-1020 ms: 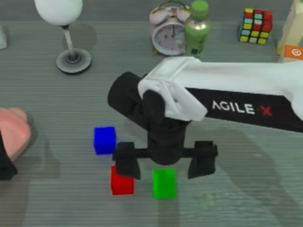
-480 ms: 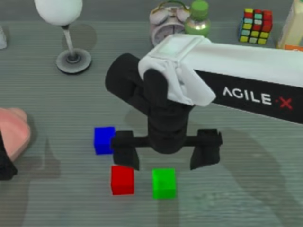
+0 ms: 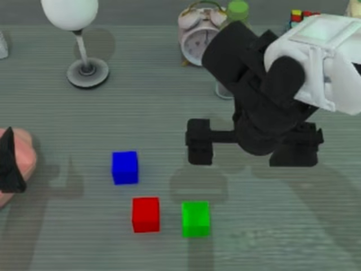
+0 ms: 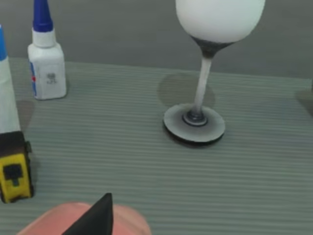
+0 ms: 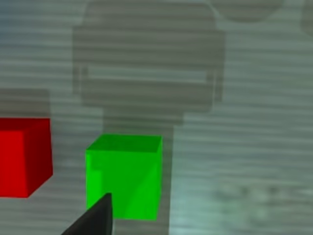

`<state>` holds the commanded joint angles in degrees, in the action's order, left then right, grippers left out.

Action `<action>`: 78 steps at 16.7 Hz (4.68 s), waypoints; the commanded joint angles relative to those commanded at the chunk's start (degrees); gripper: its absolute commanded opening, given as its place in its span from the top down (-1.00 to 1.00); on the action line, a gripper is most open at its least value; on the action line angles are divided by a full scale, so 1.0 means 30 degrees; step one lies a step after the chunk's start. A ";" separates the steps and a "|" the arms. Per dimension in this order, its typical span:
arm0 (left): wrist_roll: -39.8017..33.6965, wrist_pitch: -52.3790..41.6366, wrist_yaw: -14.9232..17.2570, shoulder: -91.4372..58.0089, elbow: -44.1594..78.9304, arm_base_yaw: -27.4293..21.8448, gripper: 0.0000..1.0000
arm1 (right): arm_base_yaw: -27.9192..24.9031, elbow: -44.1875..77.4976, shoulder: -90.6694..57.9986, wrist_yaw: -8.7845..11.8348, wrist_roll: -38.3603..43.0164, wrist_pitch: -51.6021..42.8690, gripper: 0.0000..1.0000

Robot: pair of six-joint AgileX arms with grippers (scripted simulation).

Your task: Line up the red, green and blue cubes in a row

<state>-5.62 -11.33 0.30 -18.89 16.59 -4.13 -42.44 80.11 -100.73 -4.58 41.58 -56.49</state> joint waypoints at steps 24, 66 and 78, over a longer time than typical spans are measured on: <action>-0.8170 -1.6943 -0.0069 -3.2525 2.4012 -0.7378 -1.00 | 1.3955 -2.6704 3.3577 0.1527 -1.3860 1.8831 -1.00; -0.8048 -1.2090 -0.0145 -3.4384 2.1181 -0.7301 1.00 | 1.3955 -2.6704 3.3577 0.1527 -1.3860 1.8831 -1.00; -0.8095 -1.6393 -0.0155 -3.2663 2.3650 -0.7117 1.00 | 1.3955 -2.6704 3.3577 0.1527 -1.3860 1.8831 -1.00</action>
<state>-29.90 -60.51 -0.16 -116.88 87.54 -25.48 -0.57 0.00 0.00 0.00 0.00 0.00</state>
